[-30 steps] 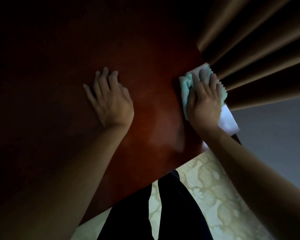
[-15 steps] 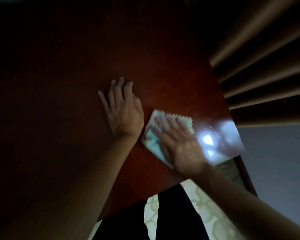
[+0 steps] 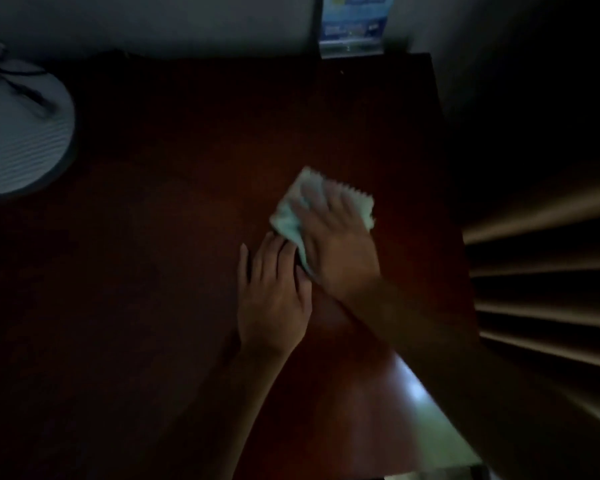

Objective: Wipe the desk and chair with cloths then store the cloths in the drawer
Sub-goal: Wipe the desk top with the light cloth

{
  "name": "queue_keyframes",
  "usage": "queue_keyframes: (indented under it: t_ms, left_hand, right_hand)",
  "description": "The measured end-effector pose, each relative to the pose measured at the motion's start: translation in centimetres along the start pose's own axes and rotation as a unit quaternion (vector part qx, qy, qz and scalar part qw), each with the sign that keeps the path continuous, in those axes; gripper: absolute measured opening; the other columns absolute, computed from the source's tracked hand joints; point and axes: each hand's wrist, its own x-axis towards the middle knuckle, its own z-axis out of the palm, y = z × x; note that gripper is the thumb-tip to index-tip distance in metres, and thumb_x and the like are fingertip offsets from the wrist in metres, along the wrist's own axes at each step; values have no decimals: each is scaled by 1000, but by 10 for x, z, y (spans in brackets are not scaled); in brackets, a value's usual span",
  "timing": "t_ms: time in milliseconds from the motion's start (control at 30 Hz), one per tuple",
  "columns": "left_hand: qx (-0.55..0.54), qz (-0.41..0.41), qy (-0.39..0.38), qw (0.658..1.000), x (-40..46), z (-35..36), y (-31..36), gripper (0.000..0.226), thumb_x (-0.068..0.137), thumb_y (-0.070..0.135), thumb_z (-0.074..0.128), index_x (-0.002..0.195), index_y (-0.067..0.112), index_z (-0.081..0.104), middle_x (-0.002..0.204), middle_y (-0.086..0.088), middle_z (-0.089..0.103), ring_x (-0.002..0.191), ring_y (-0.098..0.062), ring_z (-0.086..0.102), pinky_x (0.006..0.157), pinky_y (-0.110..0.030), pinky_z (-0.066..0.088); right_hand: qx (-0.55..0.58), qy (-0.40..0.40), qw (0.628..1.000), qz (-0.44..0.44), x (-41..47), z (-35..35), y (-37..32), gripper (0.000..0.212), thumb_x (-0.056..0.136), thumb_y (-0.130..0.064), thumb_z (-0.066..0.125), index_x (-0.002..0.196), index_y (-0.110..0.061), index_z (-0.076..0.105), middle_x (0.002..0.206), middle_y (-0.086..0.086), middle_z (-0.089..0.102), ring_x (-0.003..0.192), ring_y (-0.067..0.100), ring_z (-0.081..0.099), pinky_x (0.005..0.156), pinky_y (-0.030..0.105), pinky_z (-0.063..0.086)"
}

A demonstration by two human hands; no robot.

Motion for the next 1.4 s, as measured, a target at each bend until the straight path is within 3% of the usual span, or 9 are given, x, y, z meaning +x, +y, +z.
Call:
queue_keyframes:
  t_ms: [100, 267, 367, 600, 767, 867, 1000, 1267, 1400]
  left_hand:
    - [12, -7, -1, 1000, 2, 1, 2, 42, 95, 24, 40, 128, 7, 58, 141, -11, 54, 138, -24, 42, 116, -55, 28]
    - [36, 10, 24, 999, 2, 5, 2, 43, 93, 25, 41, 124, 6, 64, 140, -14, 56, 137, -26, 46, 110, -58, 34]
    - [33, 18, 26, 999, 1, 5, 2, 43, 92, 26, 43, 124, 6, 63, 140, -13, 55, 137, -26, 45, 110, -58, 34]
    - [31, 11, 16, 999, 1, 6, 0, 48, 86, 27, 48, 127, 7, 61, 140, -13, 55, 137, -27, 45, 110, -59, 33]
    - [27, 6, 18, 999, 2, 6, 1, 47, 87, 27, 48, 128, 9, 62, 139, -11, 56, 135, -27, 47, 109, -58, 35]
    - [19, -1, 27, 999, 1, 6, 1, 45, 87, 26, 49, 126, 10, 64, 138, -11, 57, 134, -27, 48, 110, -57, 35]
    - [14, 0, 26, 1000, -2, 7, 0, 45, 85, 27, 50, 126, 11, 64, 138, -10, 57, 135, -26, 47, 111, -56, 35]
    - [11, 0, 30, 1000, -1, 8, -1, 48, 85, 28, 51, 129, 11, 62, 138, -9, 57, 135, -26, 47, 111, -56, 35]
    - [7, -2, 22, 1000, -3, 8, -2, 51, 83, 30, 50, 130, 11, 60, 138, -9, 57, 135, -26, 47, 110, -56, 37]
  right_hand:
    - [18, -21, 997, -72, 0, -12, 37, 45, 100, -25, 44, 143, -11, 48, 151, 13, 44, 142, 30, 36, 121, 42, 22]
    - [-20, 36, 998, 50, 117, -22, 128, 48, 100, -25, 36, 138, 0, 51, 140, 26, 52, 129, 44, 50, 114, 47, 30]
    - [-9, 57, 994, 91, 145, -10, 100, 52, 99, -27, 32, 141, -1, 48, 144, 27, 46, 134, 45, 43, 115, 51, 29]
    - [32, -3, 988, -154, 63, -7, 58, 43, 102, -23, 39, 141, -10, 51, 148, 14, 48, 140, 30, 40, 120, 40, 22]
    - [-2, 29, 1000, 7, 141, -14, 123, 53, 103, -33, 28, 144, -3, 44, 147, 25, 44, 136, 43, 40, 118, 46, 24]
    - [9, 40, 999, -19, 146, 4, 71, 52, 100, -30, 32, 142, -3, 48, 144, 25, 48, 134, 43, 43, 117, 49, 26]
    - [19, -36, 978, -207, 117, 18, 20, 49, 101, -31, 34, 144, -12, 48, 149, 13, 46, 141, 32, 37, 119, 48, 23]
    - [-15, -12, 997, -68, 204, 24, 28, 60, 102, -37, 21, 145, 0, 41, 150, 27, 38, 139, 44, 35, 117, 52, 23]
    - [0, -56, 970, -238, 152, 32, -28, 56, 101, -34, 27, 145, -4, 42, 150, 23, 41, 141, 40, 35, 119, 52, 21]
